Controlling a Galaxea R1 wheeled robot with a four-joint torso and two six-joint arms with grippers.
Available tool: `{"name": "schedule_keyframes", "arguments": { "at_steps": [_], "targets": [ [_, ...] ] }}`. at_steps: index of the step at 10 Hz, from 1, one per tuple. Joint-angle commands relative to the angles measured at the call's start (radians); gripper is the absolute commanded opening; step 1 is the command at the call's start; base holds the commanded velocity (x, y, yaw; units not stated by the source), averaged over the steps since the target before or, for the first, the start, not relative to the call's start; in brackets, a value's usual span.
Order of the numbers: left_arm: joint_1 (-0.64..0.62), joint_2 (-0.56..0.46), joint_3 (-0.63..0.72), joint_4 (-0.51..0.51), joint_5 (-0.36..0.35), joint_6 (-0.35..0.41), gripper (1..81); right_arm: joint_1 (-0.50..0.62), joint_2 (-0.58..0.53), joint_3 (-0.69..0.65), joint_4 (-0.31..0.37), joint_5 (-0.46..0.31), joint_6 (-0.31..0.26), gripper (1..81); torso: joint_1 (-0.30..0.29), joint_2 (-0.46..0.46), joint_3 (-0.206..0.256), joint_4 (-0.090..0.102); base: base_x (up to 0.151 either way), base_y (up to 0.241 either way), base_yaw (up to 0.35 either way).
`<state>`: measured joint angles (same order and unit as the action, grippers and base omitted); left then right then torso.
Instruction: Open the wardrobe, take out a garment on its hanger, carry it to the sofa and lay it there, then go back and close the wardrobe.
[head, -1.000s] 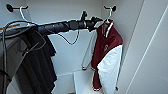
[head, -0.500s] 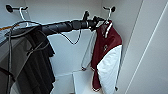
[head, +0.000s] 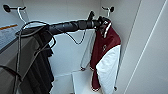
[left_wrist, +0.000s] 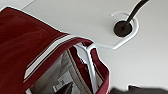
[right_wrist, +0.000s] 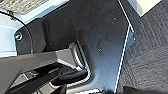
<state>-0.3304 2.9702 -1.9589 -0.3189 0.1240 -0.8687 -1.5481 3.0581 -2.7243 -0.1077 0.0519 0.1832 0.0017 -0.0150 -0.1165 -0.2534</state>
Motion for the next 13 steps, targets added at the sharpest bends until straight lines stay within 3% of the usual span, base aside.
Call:
{"name": "schedule_keyframes", "arguments": {
  "at_steps": [1, 6, 7, 8, 9, 11, 13],
  "targets": [
    [-0.184, 0.01, -0.032, -0.005, -0.047, -0.006, 81.1, 0.024, 0.003, 0.005, 0.012, -0.058, 0.001, 81.1, 0.0, 0.0, 0.0, 0.0, 0.0, 0.0, 0.0],
    [-0.17, 0.066, -0.077, -0.006, -0.075, -0.006, 81.1, 0.022, 0.014, 0.002, 0.02, -0.057, 0.002, 81.1, 0.0, 0.0, 0.0, 0.0, 0.0, 0.0, 0.0],
    [-0.169, 0.07, -0.08, -0.005, -0.075, -0.006, 81.1, 0.021, 0.014, 0.003, 0.022, -0.057, 0.002, 81.1, 0.0, 0.0, 0.0, -0.028, 0.0, 0.0, 0.0],
    [-0.169, 0.07, -0.081, -0.003, -0.075, -0.006, 81.1, 0.021, 0.014, 0.003, 0.022, -0.057, 0.001, 81.1, 0.0, 0.0, 0.0, -0.082, 0.0, 0.0, 0.0],
    [-0.169, 0.073, -0.081, -0.003, -0.076, -0.006, 81.1, 0.021, 0.014, 0.005, 0.02, -0.057, 0.001, 81.1, 0.0, 0.0, 0.0, -0.008, 0.0, 0.0, 0.0],
    [-0.17, 0.08, -0.081, -0.002, -0.102, -0.006, 81.1, 0.021, 0.015, 0.005, 0.019, -0.057, 0.001, 81.1, 0.0, 0.0, 0.0, -0.03, 0.0, 0.0, 0.0],
    [-0.17, 0.095, -0.09, 0.001, -0.109, -0.006, 81.1, 0.019, 0.017, 0.003, 0.02, -0.057, -0.001, 81.1, 0.0, 0.0, 0.0, -0.03, 0.0, 0.0, 0.0]
  ]
}}
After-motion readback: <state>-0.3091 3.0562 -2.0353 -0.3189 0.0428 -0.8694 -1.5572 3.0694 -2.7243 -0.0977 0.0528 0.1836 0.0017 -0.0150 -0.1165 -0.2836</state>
